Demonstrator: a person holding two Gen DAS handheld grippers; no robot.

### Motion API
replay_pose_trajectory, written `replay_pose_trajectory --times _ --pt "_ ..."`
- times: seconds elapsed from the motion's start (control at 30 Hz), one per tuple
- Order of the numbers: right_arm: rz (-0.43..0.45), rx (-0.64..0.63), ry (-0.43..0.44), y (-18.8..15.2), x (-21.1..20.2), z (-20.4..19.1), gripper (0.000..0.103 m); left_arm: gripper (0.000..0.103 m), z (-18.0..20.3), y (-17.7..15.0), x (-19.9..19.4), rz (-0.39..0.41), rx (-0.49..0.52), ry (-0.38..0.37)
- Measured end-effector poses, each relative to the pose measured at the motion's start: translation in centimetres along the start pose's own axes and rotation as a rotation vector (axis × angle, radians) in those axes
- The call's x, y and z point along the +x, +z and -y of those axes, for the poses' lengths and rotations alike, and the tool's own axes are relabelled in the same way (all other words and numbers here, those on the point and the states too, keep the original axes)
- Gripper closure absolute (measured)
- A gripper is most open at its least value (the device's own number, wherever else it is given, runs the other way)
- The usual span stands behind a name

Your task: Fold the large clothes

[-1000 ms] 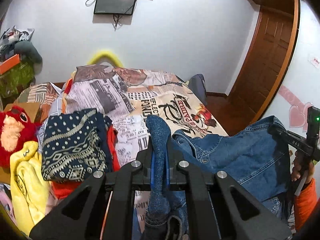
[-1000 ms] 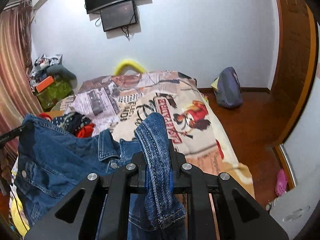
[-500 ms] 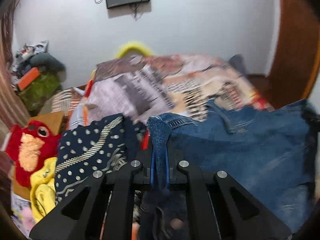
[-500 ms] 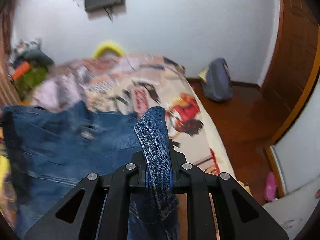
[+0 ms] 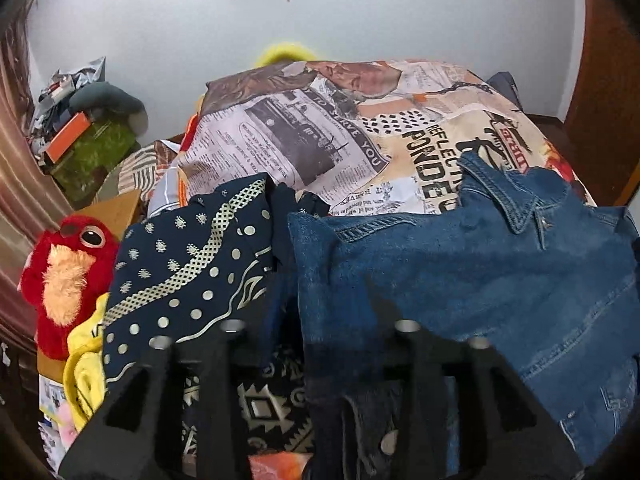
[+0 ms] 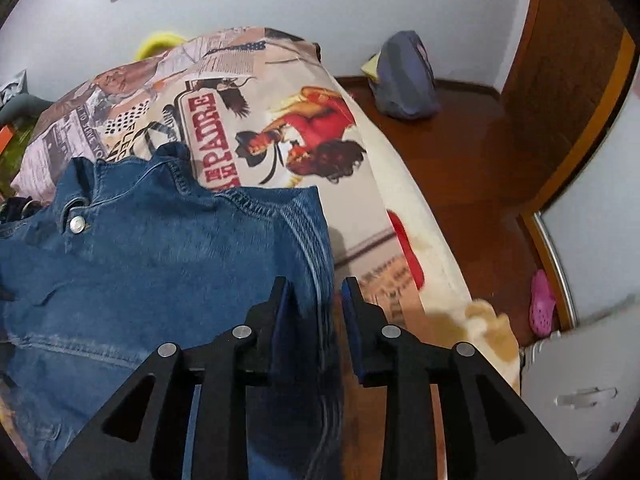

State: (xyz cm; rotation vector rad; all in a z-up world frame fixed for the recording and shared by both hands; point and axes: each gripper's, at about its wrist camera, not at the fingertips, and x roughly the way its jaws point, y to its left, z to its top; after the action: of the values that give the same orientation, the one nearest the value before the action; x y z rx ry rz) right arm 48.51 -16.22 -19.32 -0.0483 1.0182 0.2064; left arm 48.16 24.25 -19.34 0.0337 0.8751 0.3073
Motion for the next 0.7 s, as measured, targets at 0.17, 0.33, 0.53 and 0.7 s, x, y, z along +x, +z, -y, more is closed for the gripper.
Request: replay_pose_trajectory --times 0.17,0.33,0.53,0.7 --pt "0.022 -0.036 0.013 -0.6 -3.8 -0.3 0.078 0.058 0.2 -0.3 -2.7 -0.003 -0.003 -0.044" --pt "0.077 -0.077 0.041 -1.5 -8.6 -1.4 0.061 0.054 0.1 -1.1 -7.7 0.044 0.001 -0.075" --pt "0.147 -0.133 0.054 -3.3 -14.5 -3.1 0.052 0.05 -0.6 -2.8 -13.6 0.102 0.009 -0.104" --pt "0.188 -0.177 0.048 -5.4 -17.8 -4.1 0.045 0.046 -1.9 -5.2 -17.2 0.128 0.01 -0.116"
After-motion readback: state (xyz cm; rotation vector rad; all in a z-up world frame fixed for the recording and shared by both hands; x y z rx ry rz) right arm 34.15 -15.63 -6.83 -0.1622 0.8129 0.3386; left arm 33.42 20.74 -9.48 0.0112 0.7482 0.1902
